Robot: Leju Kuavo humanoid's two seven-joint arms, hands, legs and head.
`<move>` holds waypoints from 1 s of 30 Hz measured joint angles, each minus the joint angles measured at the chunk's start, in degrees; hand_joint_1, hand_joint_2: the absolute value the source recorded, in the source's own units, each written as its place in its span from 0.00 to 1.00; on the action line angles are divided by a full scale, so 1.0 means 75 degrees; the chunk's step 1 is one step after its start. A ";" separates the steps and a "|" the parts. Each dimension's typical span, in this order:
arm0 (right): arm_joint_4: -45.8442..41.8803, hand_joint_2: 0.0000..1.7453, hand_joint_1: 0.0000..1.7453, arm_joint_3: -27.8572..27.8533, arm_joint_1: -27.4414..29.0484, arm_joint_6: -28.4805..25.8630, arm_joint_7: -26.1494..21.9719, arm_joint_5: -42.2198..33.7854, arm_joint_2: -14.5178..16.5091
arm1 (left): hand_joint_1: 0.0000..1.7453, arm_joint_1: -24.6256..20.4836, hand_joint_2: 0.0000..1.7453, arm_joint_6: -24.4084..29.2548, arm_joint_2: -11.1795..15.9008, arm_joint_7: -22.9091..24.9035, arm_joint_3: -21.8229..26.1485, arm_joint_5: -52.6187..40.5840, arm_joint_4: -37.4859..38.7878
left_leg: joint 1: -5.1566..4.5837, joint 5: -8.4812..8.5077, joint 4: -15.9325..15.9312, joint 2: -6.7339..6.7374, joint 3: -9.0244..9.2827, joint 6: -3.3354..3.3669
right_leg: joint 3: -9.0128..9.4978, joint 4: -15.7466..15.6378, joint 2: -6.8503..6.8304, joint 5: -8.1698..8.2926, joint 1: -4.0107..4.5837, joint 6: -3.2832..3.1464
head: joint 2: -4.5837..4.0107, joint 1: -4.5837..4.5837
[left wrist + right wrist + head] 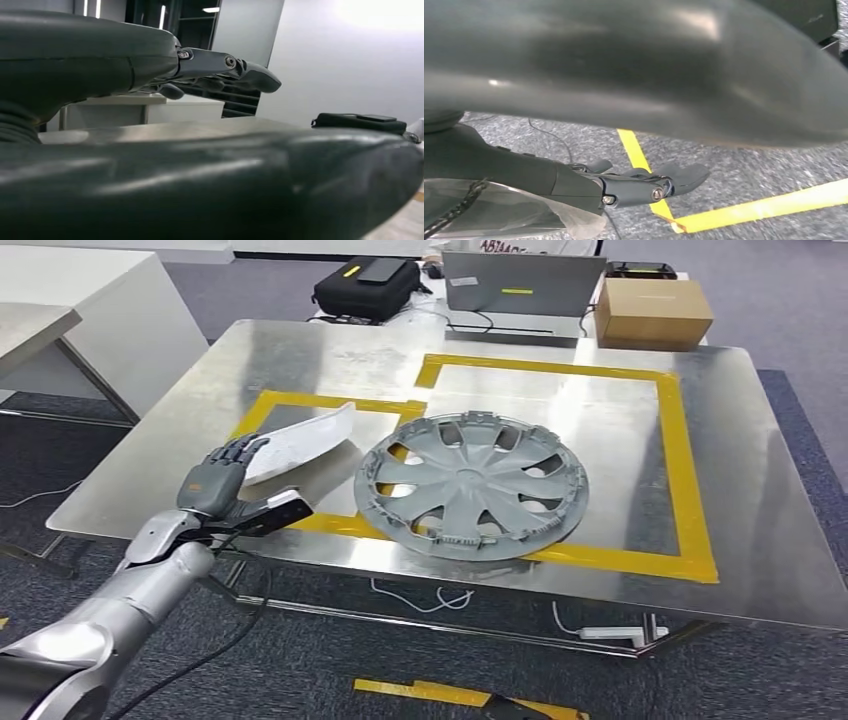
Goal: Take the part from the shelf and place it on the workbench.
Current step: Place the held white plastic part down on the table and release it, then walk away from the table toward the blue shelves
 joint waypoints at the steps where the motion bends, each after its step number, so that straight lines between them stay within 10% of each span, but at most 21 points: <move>1: -0.0001 0.00 0.00 0.0000 0.0004 0.0001 0.0000 0.0004 -0.0001 | 0.00 0.0009 0.00 -0.0001 0.0004 -0.0002 0.0013 0.0006 0.0000 | 0.0000 -0.0378 0.0517 0.0000 -0.0115 -0.0021 | -0.0093 0.0003 -0.0002 0.0071 0.0010 -0.0030 | 0.0000 -0.0009; 4: -0.0001 0.00 0.00 0.0000 0.0023 0.0008 0.0001 0.0011 -0.0011 | 0.00 0.0066 0.00 -0.0001 0.0009 -0.0009 0.0057 0.0021 0.0000 | -0.0003 -0.0739 0.1450 0.0001 -0.0111 -0.0017 | -0.0373 0.0016 -0.0003 0.0276 0.0048 -0.0046 | 0.0000 -0.0009; 10: -0.0001 0.00 0.00 0.0000 0.0021 0.0016 0.0001 0.0015 -0.0015 | 0.00 0.0039 0.00 0.0005 0.0008 -0.0034 0.0098 0.0031 -0.0003 | -0.0109 -0.0375 -0.0800 -0.0002 0.1522 0.0276 | -0.0669 0.0020 -0.0015 0.0606 0.0110 0.0107 | 0.0000 0.0000; 13: 0.0001 0.00 0.00 0.0000 0.0037 0.0017 0.0001 0.0021 -0.0028 | 0.00 0.0039 0.00 0.0001 -0.0010 -0.0044 0.0103 0.0063 -0.0001 | -0.0091 -0.0186 -0.0943 0.0024 0.1431 0.0392 | -0.0785 0.0050 -0.0012 0.0589 0.0102 0.0247 | 0.0000 0.0003; 17: 0.0000 0.00 0.00 0.0000 0.0058 0.0010 -0.0005 0.0031 -0.0077 | 0.00 0.0080 0.00 0.0012 -0.0020 -0.0084 0.0122 0.0134 0.0000 | -0.0053 0.0172 -0.1021 0.0051 0.1082 0.0515 | -0.1268 0.1523 -0.0014 -0.0632 0.0067 0.0385 | 0.0000 0.0066; 19: 0.0000 0.00 0.00 0.0000 0.0076 0.0001 -0.0012 0.0031 -0.0107 | 0.00 0.0154 0.00 0.0012 -0.0020 -0.0139 0.0155 0.0190 0.0003 | -0.0055 0.0330 -0.1002 0.0052 0.0862 0.0497 | -0.1263 0.2079 -0.0016 -0.0683 0.0041 0.0438 | 0.0000 0.0067; 22: -0.0003 0.00 0.00 0.0000 0.0079 -0.0001 -0.0031 0.0031 -0.0150 | 0.00 0.0261 0.00 0.0000 -0.0009 -0.0187 0.0209 0.0197 0.0016 | -0.0049 0.0529 -0.0935 0.0051 0.0564 0.0415 | -0.0389 0.1147 -0.0023 -0.0163 0.0004 0.0465 | 0.0000 0.0069; 25: -0.0016 0.00 0.00 -0.0001 0.0074 -0.0003 -0.0070 0.0028 -0.0168 | 0.00 0.0339 0.00 0.0019 0.0025 -0.0147 0.0256 0.0136 0.0038 | -0.0083 0.0702 -0.0842 0.0054 0.0394 0.0298 | 0.0486 -0.0115 0.0002 -0.0312 0.0017 0.0400 | 0.0000 0.0069; 28: -0.0019 0.00 0.00 -0.0010 0.0115 -0.0024 -0.0114 0.0005 -0.0187 | 0.00 0.0549 0.00 0.0025 0.0109 -0.0001 0.0286 0.0036 0.0122 | -0.0068 0.0716 -0.0789 0.0051 0.0328 0.0177 | 0.0416 -0.0186 -0.0007 -0.0228 0.0019 0.0201 | 0.0000 0.0072; 30: -0.0020 0.00 0.00 -0.0039 0.0128 -0.0052 -0.0133 -0.0023 -0.0199 | 0.00 0.0775 0.00 0.0023 0.0197 0.0072 0.0315 0.0039 0.0204 | -0.0042 0.0132 -0.0314 0.0043 0.0182 0.0094 | 0.0259 -0.0191 -0.0018 -0.0064 0.0000 0.0042 | 0.0000 0.0048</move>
